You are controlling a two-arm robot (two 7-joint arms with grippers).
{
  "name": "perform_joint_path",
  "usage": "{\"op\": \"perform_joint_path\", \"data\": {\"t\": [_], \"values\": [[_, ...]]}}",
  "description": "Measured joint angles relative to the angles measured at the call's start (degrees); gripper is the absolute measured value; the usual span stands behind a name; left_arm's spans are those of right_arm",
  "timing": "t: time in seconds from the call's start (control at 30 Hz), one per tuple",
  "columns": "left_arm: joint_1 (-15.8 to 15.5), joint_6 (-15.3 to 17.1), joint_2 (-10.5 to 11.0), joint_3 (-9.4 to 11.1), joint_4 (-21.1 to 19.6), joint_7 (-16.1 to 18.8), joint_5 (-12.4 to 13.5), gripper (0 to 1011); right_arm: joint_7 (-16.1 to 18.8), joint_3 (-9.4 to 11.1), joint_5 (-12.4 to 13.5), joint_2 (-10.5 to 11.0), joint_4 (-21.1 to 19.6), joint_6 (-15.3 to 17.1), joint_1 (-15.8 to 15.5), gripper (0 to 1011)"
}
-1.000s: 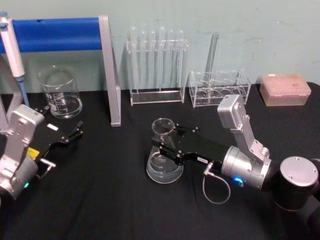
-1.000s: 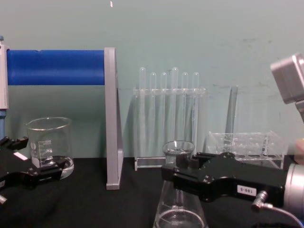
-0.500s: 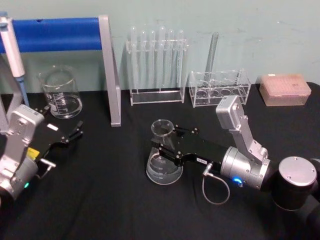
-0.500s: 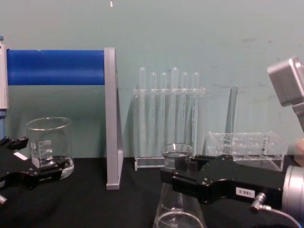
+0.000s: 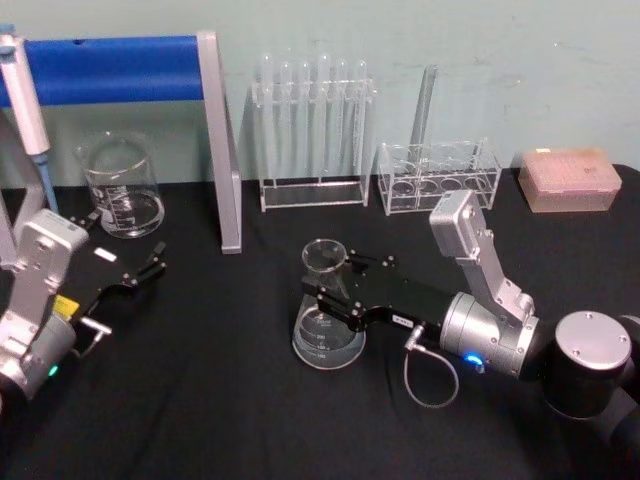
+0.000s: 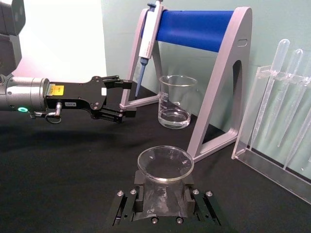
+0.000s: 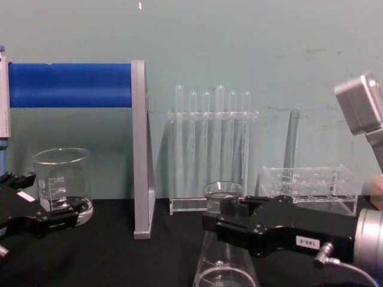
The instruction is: Grasp the erlenmeyer flask with one hand, shake it three times, then place it back.
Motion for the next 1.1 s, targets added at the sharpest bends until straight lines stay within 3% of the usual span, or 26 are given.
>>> {"op": "perform_joint_path", "data": {"t": [1.1], "values": [[0.0,0.0,0.0,0.0,0.0,0.0,0.0,1001,0.8,-0.4,-0.1,0.1,0.6,0.5,0.6,453]]}}
